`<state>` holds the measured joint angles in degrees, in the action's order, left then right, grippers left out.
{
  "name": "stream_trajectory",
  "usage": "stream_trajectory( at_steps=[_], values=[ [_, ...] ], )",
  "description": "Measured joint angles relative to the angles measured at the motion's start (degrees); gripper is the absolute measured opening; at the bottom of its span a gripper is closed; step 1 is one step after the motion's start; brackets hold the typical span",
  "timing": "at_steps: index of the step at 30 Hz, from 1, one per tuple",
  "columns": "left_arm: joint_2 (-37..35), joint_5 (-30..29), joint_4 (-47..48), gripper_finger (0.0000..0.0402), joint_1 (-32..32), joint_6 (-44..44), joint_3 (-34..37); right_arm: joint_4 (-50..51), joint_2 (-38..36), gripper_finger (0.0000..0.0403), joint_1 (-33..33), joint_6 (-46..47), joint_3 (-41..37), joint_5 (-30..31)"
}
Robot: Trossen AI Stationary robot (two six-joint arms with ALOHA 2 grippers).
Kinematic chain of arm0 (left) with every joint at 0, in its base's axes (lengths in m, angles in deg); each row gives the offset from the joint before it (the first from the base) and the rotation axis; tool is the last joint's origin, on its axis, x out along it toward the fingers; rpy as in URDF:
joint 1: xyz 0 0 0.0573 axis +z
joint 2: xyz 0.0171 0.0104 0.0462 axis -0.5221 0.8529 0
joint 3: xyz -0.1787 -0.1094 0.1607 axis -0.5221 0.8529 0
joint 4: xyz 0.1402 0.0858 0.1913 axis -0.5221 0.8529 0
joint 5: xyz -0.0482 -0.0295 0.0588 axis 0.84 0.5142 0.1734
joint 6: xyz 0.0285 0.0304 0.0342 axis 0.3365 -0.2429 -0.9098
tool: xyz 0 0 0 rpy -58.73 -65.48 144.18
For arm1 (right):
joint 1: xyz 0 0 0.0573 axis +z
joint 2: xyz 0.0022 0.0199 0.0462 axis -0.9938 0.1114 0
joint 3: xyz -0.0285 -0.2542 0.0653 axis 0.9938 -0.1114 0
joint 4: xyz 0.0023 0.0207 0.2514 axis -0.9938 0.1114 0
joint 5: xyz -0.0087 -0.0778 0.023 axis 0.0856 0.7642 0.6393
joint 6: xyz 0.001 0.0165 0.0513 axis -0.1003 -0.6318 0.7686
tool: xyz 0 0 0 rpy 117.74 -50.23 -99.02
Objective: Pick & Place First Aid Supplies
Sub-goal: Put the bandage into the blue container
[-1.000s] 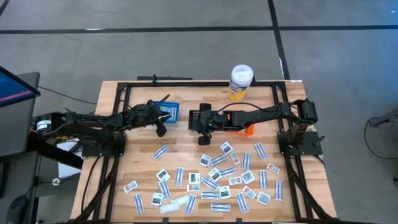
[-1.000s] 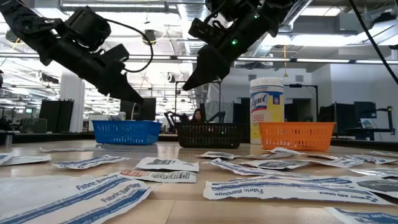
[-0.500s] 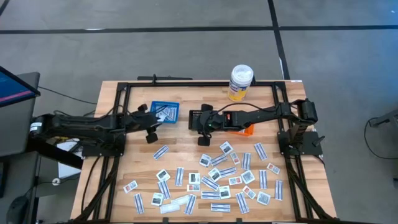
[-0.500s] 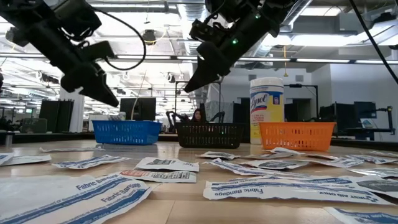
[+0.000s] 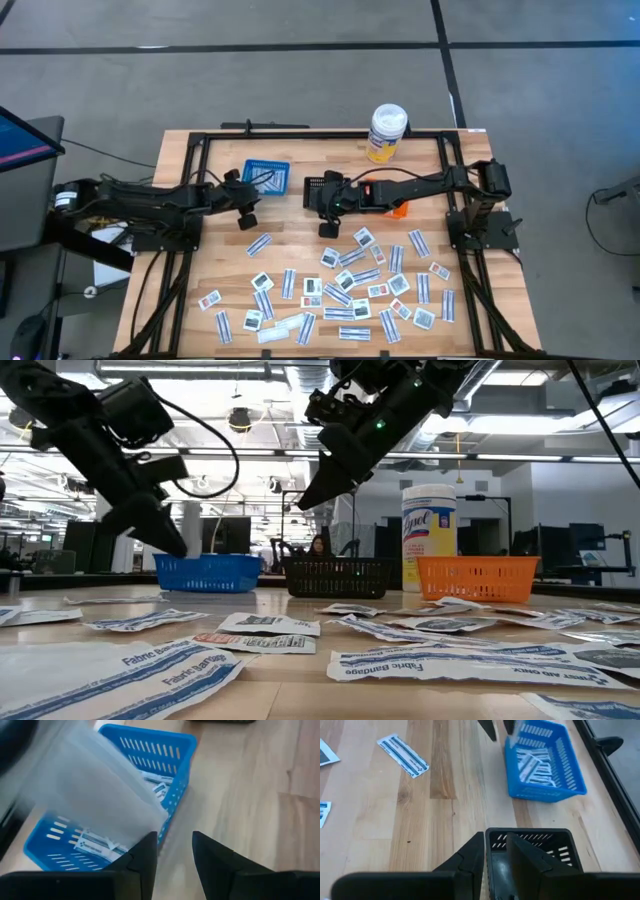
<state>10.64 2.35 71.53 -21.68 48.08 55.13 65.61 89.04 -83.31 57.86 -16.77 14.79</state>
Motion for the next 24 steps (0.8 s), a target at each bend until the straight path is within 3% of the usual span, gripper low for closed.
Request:
stream_trajectory(
  at_steps=[7,24],
  values=[
    [3.4,-0.2,-3.9,0.0125,0.3,-0.8,0.0,-0.1,0.0,0.0077,0.0,-0.2,0.0,0.0],
    [1.4,-3.0,-8.5,0.0122,-1.0,1.8,0.0,-0.1,0.0,0.0077,0.0,-0.1,0.0,0.0]
  ],
)
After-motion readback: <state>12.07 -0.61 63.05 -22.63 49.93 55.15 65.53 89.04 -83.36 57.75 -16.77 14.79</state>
